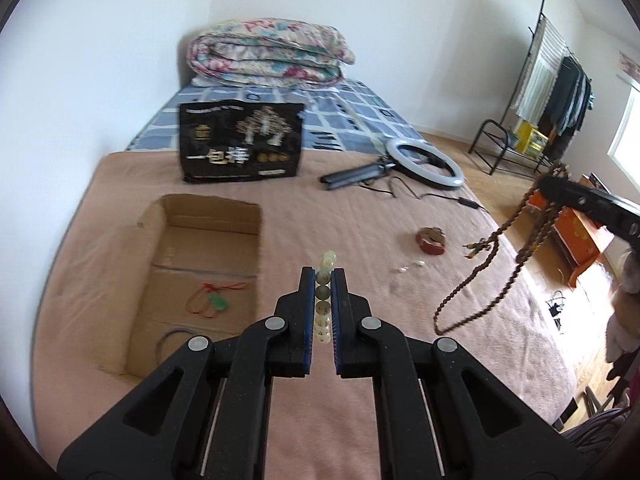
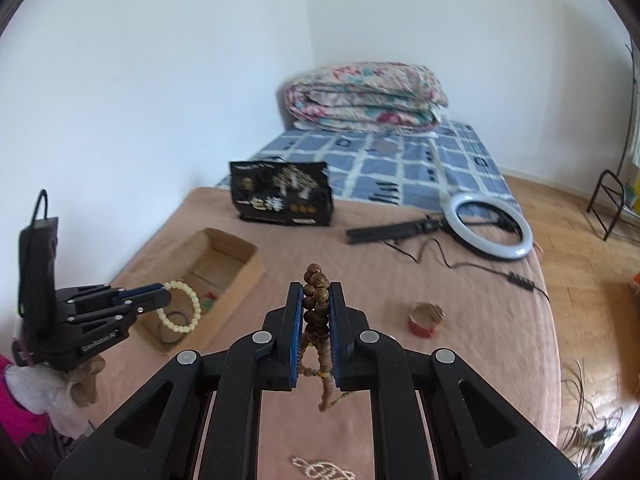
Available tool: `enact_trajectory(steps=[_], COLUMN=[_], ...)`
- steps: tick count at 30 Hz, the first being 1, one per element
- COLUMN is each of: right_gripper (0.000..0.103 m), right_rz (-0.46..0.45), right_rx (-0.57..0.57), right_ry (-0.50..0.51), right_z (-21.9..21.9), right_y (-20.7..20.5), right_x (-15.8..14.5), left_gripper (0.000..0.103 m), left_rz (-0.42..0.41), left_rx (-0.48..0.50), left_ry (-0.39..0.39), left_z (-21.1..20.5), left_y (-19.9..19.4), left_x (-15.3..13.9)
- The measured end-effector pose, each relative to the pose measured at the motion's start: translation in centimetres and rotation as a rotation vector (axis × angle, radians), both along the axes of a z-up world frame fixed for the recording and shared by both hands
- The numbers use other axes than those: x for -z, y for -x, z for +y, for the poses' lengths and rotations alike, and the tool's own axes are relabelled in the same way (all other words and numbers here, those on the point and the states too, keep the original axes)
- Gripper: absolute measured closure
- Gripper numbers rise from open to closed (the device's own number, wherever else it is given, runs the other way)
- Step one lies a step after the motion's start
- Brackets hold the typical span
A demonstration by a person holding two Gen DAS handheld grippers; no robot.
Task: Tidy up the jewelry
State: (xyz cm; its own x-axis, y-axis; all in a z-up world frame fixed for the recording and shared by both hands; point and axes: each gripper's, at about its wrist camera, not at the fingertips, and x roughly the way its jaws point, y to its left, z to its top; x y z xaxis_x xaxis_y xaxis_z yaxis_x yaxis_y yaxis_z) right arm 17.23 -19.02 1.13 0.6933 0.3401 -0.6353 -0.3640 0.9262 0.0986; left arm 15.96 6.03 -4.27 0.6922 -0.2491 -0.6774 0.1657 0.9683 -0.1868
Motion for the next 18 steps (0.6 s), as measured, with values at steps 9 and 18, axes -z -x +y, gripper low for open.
enact_trajectory(steps=[9, 18], right_gripper=[0.093, 0.093], right_rz=[-0.04, -0.063], right_rx=[-0.091, -0.186], right_ry=[-0.03, -0.047], right_z=[4.7, 9.5], right_y=[-0.2, -0.3], right_x=[-2.5, -3.8], left_gripper=[0.098, 0.098], left_rz=[-0.012, 0.002], left_rx=[-0.115, -0.2], left_ry=[0.003, 0.001], left_z=[5.9, 9.9], left_y=[0.6, 0.9], left_x=[0.0, 1.2])
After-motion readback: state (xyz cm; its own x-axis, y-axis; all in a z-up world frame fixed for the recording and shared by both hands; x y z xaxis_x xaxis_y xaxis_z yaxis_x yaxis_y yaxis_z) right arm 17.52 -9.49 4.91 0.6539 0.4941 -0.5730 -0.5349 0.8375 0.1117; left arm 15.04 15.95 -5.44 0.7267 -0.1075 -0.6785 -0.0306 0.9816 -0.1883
